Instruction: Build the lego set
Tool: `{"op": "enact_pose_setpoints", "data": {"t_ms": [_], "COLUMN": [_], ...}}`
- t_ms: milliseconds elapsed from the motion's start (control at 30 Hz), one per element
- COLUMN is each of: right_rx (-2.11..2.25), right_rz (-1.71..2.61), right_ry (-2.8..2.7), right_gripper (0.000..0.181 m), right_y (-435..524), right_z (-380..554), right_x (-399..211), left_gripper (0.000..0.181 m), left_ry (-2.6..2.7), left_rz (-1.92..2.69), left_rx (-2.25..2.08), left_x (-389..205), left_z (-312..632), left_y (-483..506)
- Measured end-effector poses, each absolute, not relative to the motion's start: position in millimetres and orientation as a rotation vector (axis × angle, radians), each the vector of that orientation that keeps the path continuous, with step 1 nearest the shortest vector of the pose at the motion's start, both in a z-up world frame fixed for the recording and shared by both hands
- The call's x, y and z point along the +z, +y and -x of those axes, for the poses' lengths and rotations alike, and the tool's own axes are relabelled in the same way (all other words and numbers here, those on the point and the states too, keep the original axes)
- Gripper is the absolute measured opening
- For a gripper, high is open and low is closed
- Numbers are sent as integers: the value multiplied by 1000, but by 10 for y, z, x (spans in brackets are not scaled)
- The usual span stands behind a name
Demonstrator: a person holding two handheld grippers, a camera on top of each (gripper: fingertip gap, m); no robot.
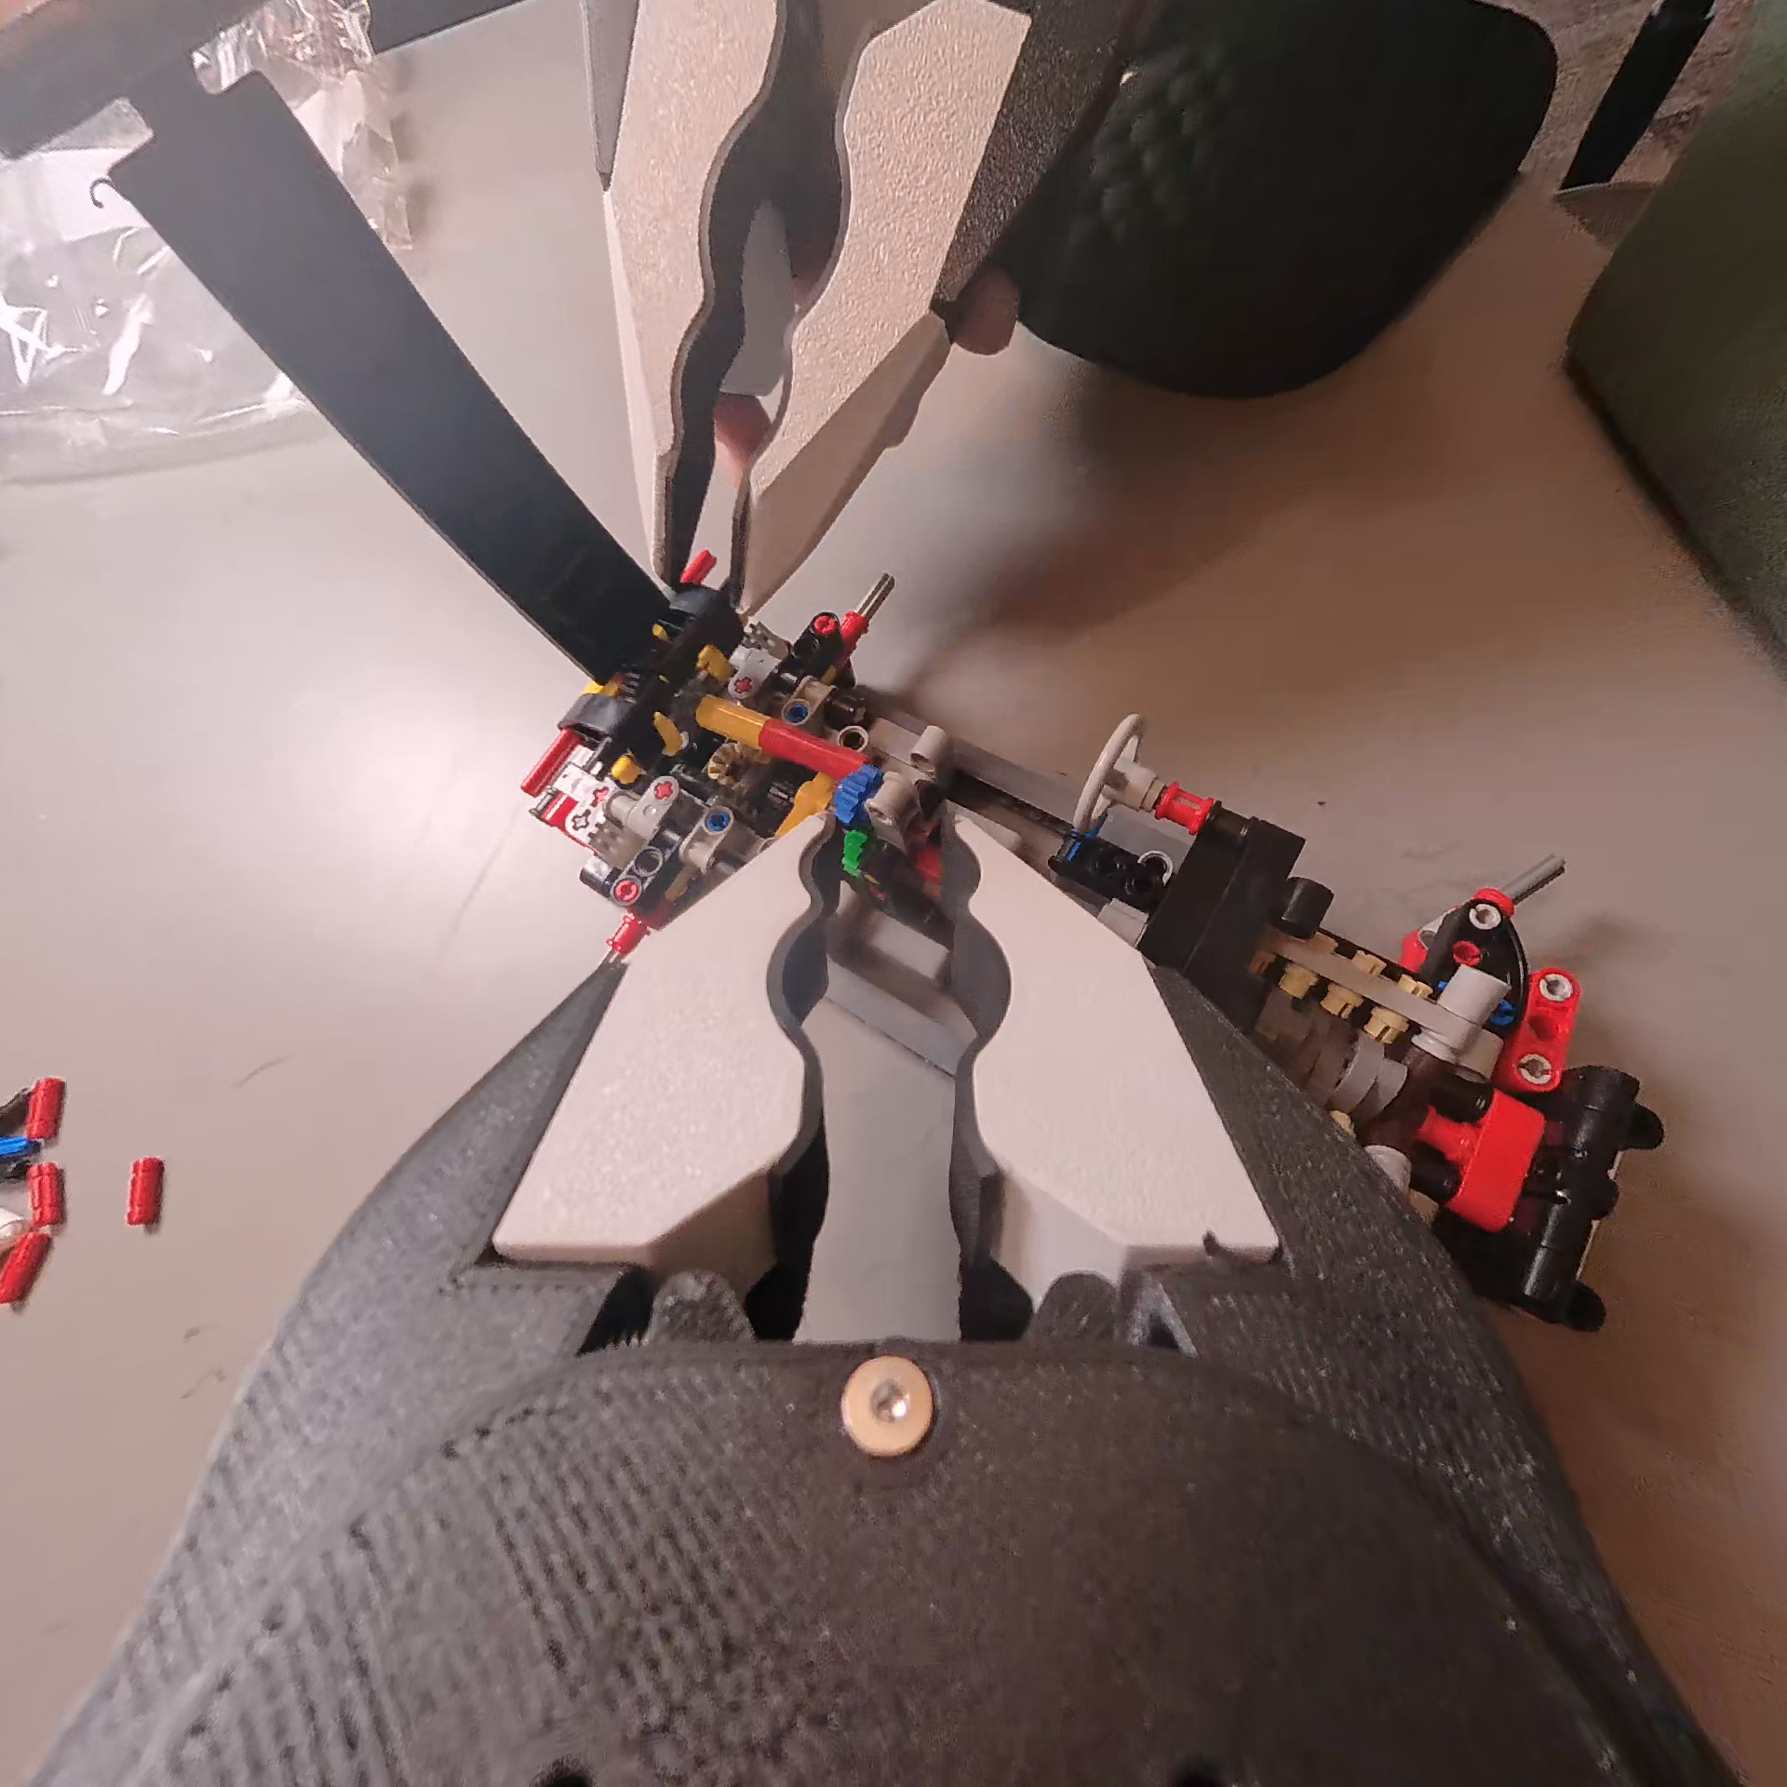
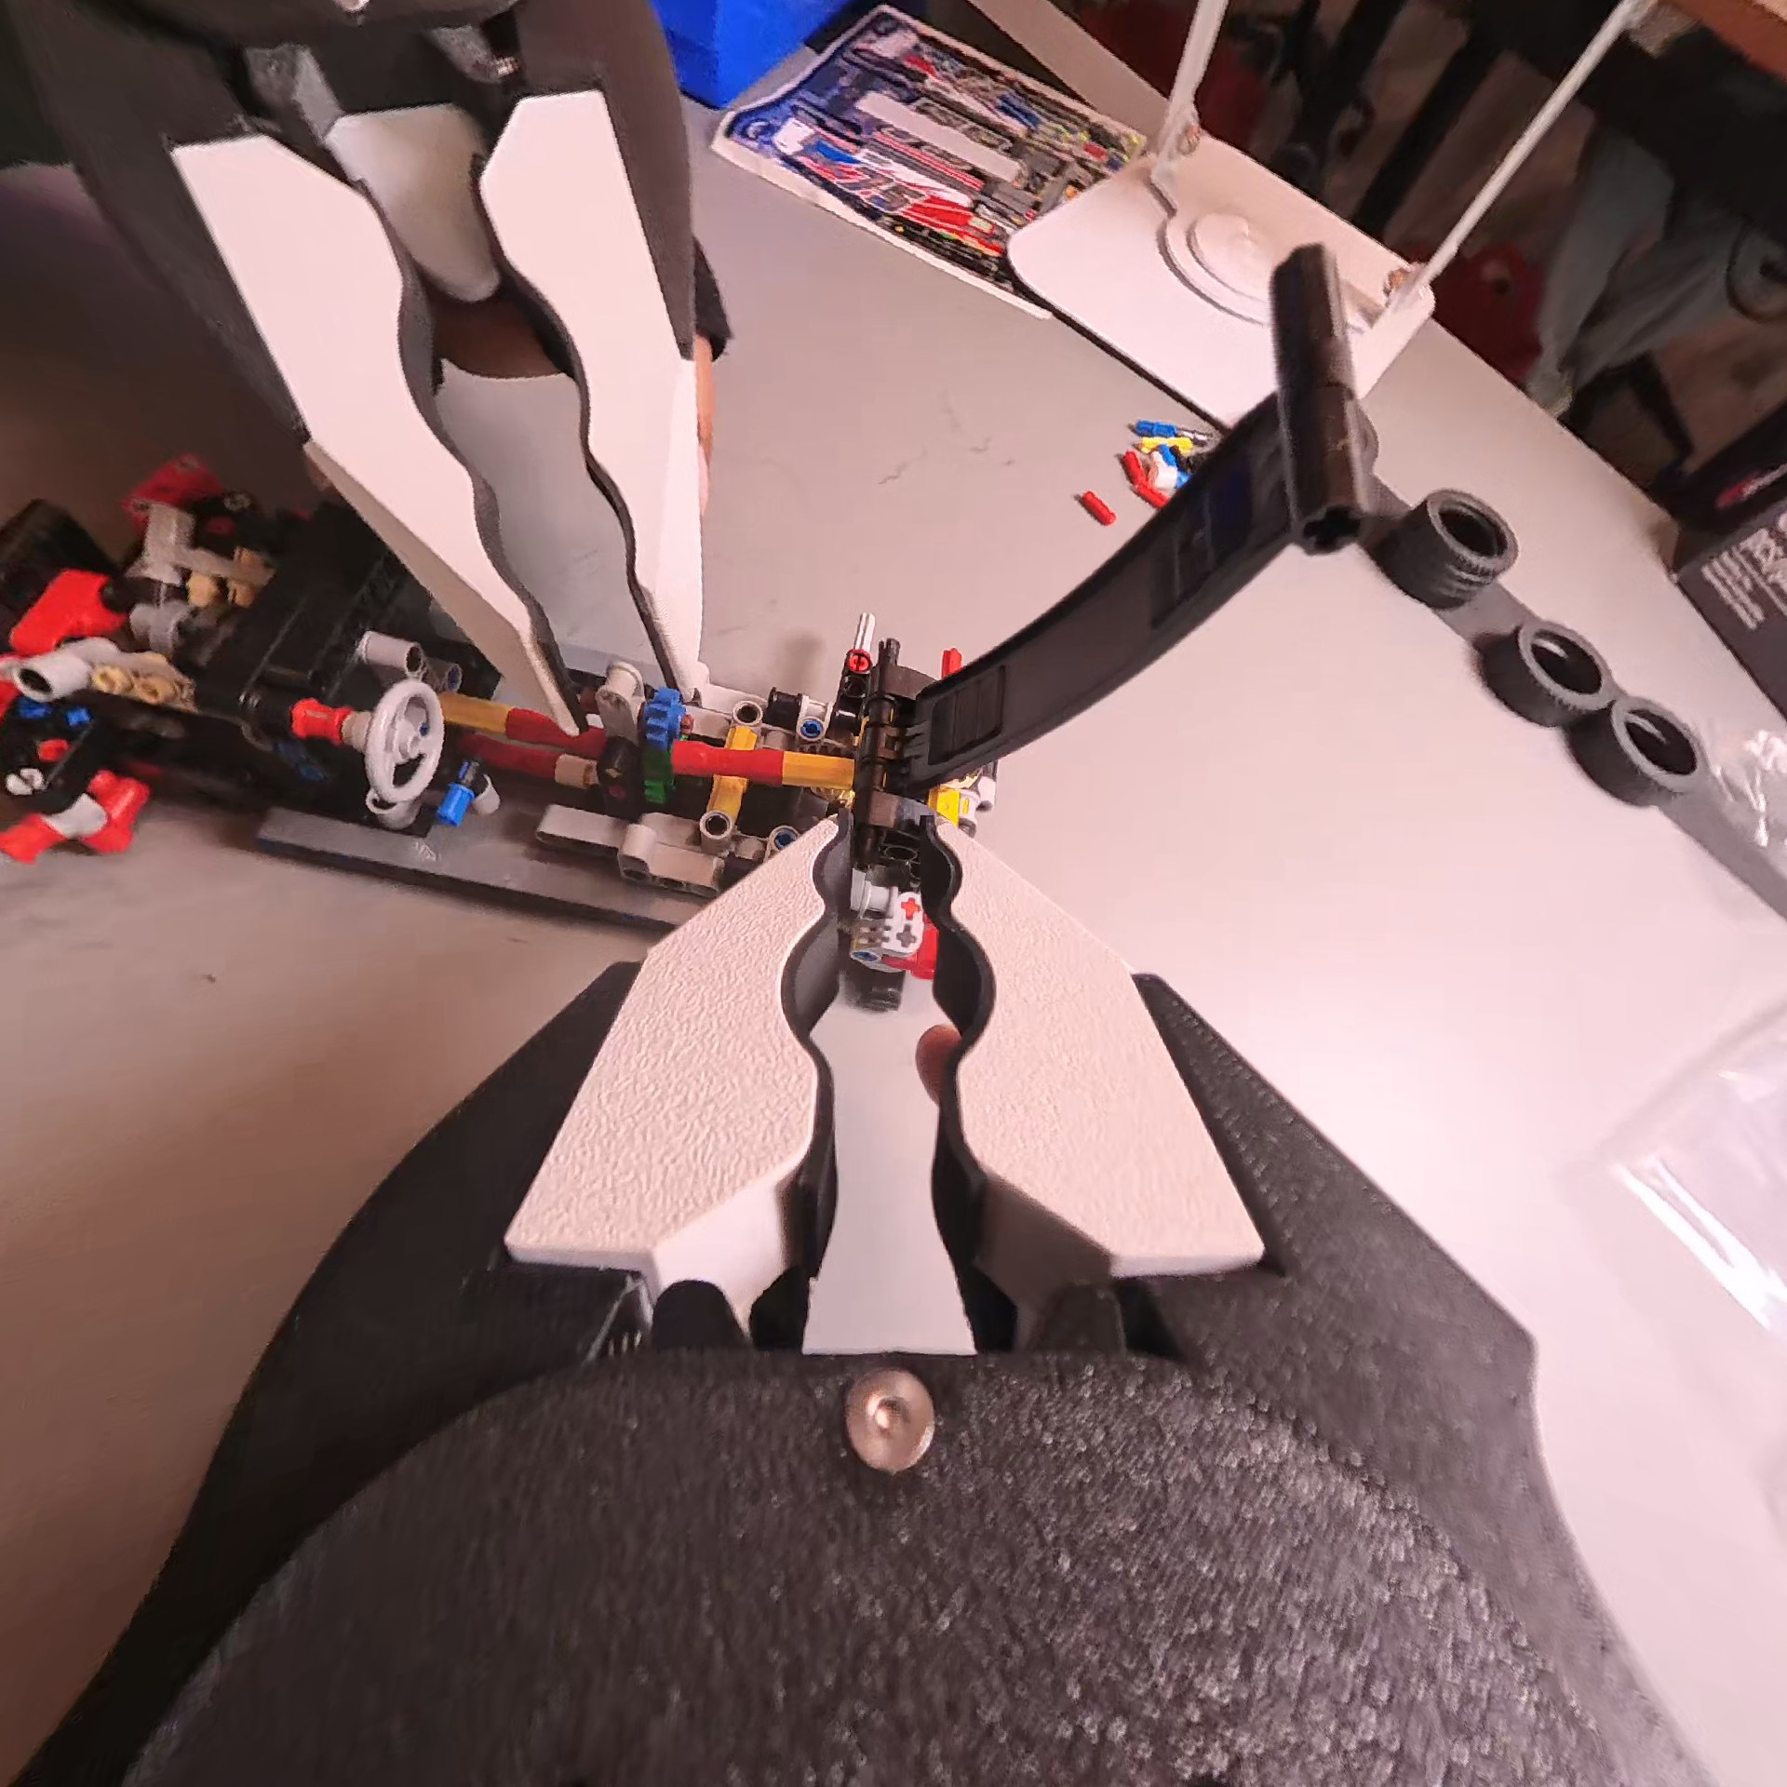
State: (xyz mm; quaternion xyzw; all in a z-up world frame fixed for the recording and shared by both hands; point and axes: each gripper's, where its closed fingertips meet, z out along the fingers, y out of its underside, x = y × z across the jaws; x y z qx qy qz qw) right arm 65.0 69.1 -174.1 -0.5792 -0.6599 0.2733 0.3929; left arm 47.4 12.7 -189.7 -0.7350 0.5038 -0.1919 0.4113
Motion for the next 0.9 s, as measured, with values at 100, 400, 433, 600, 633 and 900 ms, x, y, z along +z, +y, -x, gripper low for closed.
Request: {"op": "enact_pose_setpoints", "data": {"t_ms": [100,400,433,600,633,900], "right_rx": [723,634,607,560,571,641], "right_rz": [1561,1321,1296,1274,1281,1339], "right_ry": [-1612,-1804,-1828,-1882,-1865,-1811], "right_gripper": [10,21,22,19,16,3], "right_y": [685,633,657,697,702,618], "right_z": [-647,-699,-699,-682,-674,-677], "right_x": [-1737,-1674,-1688,-1801,-1793,-1806], "left_gripper": [17,28,32,29,29,23], "left_ry": [1267,1308,1321,1394,1398,1442], "left_rz": [1847,1829,1825,1840,1838,1849], "left_rx": [-478,-503,-508,-486,-488,-534], "left_x": [-1895,-1819,-1820,-1901,-1898,-1874], "left_z": [-467,-472,-495,-527,-522,-477], "left_y": [115,99,103,96,89,17]}}
